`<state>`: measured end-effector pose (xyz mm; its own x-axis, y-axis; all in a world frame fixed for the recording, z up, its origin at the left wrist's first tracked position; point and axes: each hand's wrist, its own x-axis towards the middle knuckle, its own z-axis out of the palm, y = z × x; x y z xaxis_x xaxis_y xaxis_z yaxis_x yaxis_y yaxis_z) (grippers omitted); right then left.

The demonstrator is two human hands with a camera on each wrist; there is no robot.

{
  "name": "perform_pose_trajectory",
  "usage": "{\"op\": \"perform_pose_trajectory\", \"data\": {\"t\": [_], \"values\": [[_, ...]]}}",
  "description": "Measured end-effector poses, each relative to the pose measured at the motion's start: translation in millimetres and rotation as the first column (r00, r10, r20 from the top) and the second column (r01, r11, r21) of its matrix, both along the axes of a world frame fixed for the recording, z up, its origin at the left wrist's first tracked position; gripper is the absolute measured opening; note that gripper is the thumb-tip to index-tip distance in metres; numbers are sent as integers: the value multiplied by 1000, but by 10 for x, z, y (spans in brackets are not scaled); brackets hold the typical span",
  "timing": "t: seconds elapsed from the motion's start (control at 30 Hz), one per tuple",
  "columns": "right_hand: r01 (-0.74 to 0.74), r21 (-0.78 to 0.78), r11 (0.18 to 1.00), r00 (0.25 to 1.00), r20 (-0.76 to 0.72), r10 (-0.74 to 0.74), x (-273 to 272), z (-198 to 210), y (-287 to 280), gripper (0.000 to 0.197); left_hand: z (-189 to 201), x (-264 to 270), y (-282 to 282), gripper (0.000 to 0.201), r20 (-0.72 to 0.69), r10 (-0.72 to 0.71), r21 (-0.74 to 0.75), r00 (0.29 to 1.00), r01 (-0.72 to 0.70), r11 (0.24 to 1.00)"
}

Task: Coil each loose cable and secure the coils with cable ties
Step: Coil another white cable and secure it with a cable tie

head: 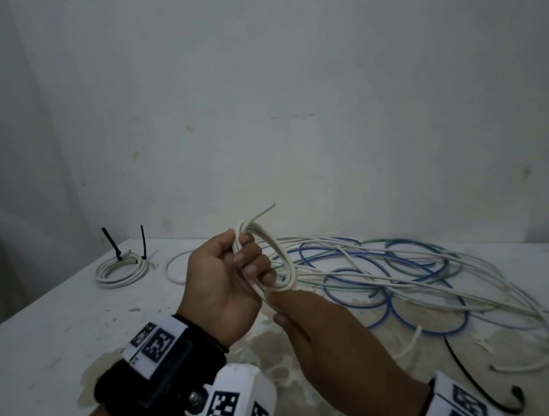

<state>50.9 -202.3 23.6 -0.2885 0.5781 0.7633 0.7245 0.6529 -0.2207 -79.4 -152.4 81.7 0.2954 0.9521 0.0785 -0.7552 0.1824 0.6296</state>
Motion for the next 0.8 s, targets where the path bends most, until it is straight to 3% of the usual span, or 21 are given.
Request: {"op": "perform_pose_trajectory", "data": {"t": [0.13, 0.27, 0.37, 0.43, 0.47, 0.53, 0.6, 0.63, 0.67, 0.73, 0.8], "values": [[-34, -309, 950, 994, 92, 66, 71, 58, -79, 44, 4, -20, 0, 31, -72, 0, -15, 997, -1, 1000], [55, -412, 910, 961, 268, 63, 334, -2, -37, 30, 39, -92, 4, 29, -186, 33, 17, 982, -31, 999], [295, -286, 912, 909, 378, -176, 505, -66, -12, 17, 46, -126, -17, 25, -225, 11, 39, 974, -2, 999], [494, -266, 828, 827, 438, -352, 549, -45, -8, 19, 33, -142, -32, 24, -233, -21, 51, 972, 34, 998], [538, -324, 778, 808, 463, -366, 581, -23, -2, 22, 25, -145, -38, 24, -239, -41, 53, 970, 55, 997], [455, -491, 743, 885, 344, -314, 688, 1, 21, 29, 7, -150, -54, 27, -258, -97, 47, 961, 113, 993], [266, -623, 736, 950, 40, -309, 733, 51, 27, 26, -12, -138, -77, 30, -293, -160, 31, 942, 177, 984], [169, -651, 740, 937, -127, -325, 747, 64, 34, 20, -23, -123, -88, 31, -310, -181, 24, 933, 198, 980], [40, -678, 734, 895, -303, -328, 756, 82, 51, 16, -39, -106, -96, 31, -319, -194, 15, 927, 210, 978], [-233, -677, 698, 733, -594, -332, 725, 87, 88, 19, -74, -68, -110, 31, -323, -215, -7, 922, 225, 974], [-394, -604, 693, 567, -753, -334, 671, 118, 114, 13, -113, -33, -120, 31, -330, -239, -25, 913, 245, 969]]}}
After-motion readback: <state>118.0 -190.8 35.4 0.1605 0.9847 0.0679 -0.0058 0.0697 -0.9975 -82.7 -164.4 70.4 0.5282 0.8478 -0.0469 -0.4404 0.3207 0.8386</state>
